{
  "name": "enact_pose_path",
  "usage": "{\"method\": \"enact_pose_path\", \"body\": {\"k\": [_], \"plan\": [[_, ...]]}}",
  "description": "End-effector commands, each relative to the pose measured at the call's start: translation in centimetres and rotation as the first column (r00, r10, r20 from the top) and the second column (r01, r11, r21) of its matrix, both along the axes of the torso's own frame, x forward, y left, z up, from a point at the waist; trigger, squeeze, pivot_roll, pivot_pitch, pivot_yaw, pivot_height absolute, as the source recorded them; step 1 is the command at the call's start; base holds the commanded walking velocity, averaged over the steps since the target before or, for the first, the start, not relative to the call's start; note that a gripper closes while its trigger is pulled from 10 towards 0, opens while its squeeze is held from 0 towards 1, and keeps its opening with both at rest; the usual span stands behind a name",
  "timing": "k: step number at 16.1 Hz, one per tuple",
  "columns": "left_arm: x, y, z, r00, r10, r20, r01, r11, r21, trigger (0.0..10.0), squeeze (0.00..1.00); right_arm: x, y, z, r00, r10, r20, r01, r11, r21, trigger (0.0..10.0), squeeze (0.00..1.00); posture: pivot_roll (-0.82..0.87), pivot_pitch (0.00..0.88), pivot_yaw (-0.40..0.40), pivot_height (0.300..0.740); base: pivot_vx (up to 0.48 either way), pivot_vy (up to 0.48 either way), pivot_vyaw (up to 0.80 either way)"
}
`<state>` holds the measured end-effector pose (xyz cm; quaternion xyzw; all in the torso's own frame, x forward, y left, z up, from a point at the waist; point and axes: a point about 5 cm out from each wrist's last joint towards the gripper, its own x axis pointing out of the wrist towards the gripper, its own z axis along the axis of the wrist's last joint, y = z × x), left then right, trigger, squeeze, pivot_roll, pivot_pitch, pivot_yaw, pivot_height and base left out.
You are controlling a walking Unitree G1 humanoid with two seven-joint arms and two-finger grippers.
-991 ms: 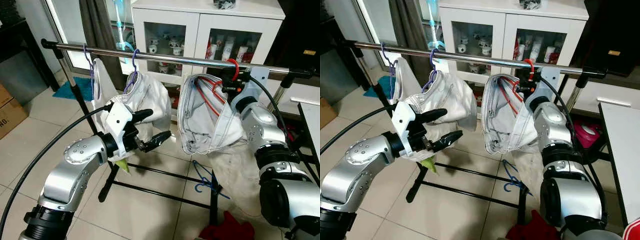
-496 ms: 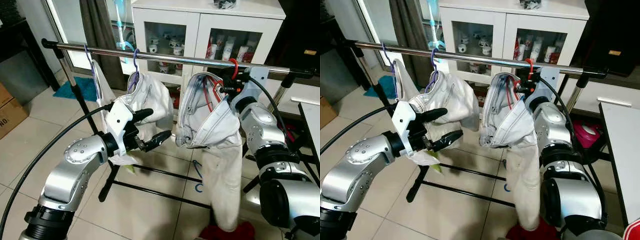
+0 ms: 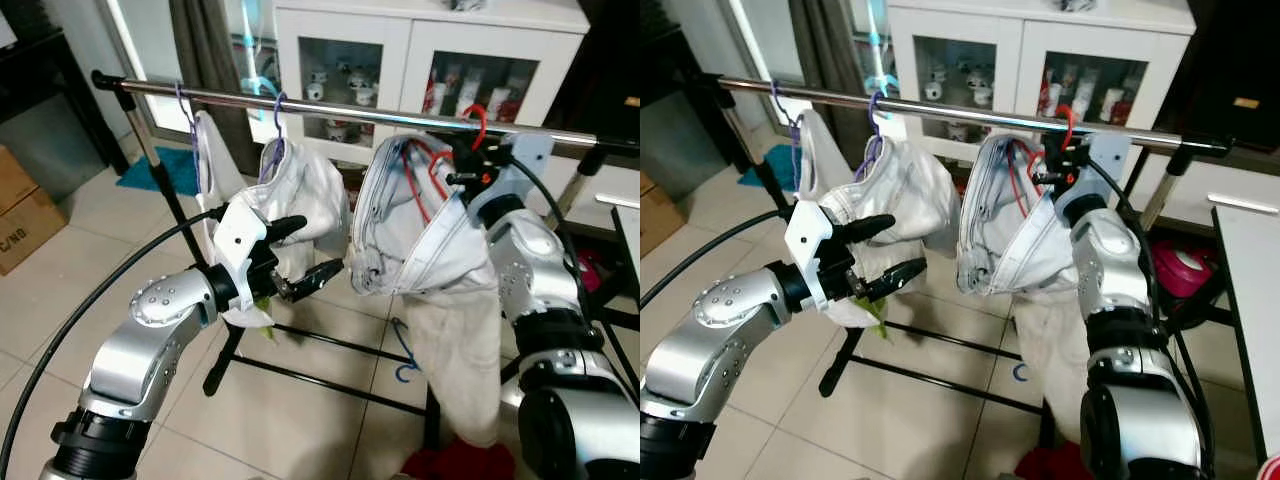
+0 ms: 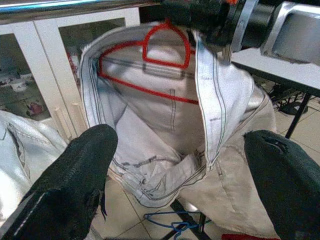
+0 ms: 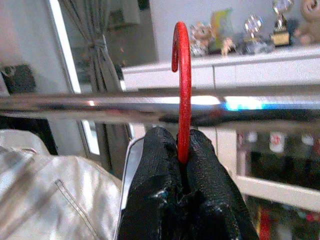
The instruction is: Hang hanger
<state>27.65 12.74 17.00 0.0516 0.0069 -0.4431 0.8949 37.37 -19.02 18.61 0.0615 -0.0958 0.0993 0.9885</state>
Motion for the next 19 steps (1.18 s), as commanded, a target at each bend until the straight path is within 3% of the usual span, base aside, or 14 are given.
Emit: {"method": "enact_pose_path", "body": {"k": [1,4,6,7,10,13,14,19], "plan": [[0.2,0.0,0.4,1.000,0.003,0.021,-0.003,1.000,0.012,10.0,0.44,-0.3,0.3,2.2,0.992,0.016,0.122,-0.017,1.000,0.001,0.0,0.00,-0.11,0.000,0.066,0.740,0.000,0.000,0.00],[0.5,0.2,0.3,0.999,0.043,0.029,-0.043,0.999,0.014,10.0,0.43,-1.5,0.8,2.2,0.986,0.037,0.161,-0.036,0.999,-0.011,0.0,0.00,-0.11,0.000,0.066,0.740,0.000,0.000,0.00],[1.2,0.9,0.1,0.987,0.156,0.027,-0.157,0.988,0.013,10.0,0.39,-2.7,1.2,1.4,0.990,0.053,0.130,-0.049,0.998,-0.040,0.0,0.00,-0.11,0.000,0.059,0.740,0.000,0.000,0.00],[1.3,1.3,-0.1,0.980,0.198,0.020,-0.198,0.980,0.017,10.0,0.00,-3.6,1.1,0.7,0.993,0.047,0.108,-0.043,0.998,-0.037,0.0,0.00,-0.11,0.000,0.045,0.740,0.000,0.000,0.00],[0.9,2.1,-0.9,0.968,0.251,0.007,-0.251,0.967,0.038,10.0,0.00,-5.8,1.1,-0.7,0.999,0.023,0.043,-0.022,0.999,-0.040,0.0,0.00,-0.11,0.000,0.036,0.740,0.000,0.000,0.00],[0.6,3.3,-2.6,0.924,0.382,0.023,-0.382,0.917,0.110,10.0,0.00,-8.9,2.1,-2.9,0.996,-0.032,-0.077,0.030,0.999,-0.027,0.0,0.00,-0.12,0.000,0.042,0.740,0.000,0.000,0.00],[0.4,3.4,-2.8,0.915,0.403,0.033,-0.404,0.909,0.106,10.0,0.00,-9.7,2.1,-3.6,0.984,-0.114,-0.134,0.112,0.993,-0.023,10.0,0.00,-0.13,0.000,0.046,0.740,0.000,0.000,0.00],[-0.3,2.3,-3.6,0.901,0.433,0.031,-0.434,0.899,0.055,10.0,0.00,-11.8,1.8,-4.9,0.938,-0.238,-0.253,0.236,0.971,-0.037,10.0,0.00,-0.16,0.000,0.041,0.740,0.000,0.000,-0.16]]}}
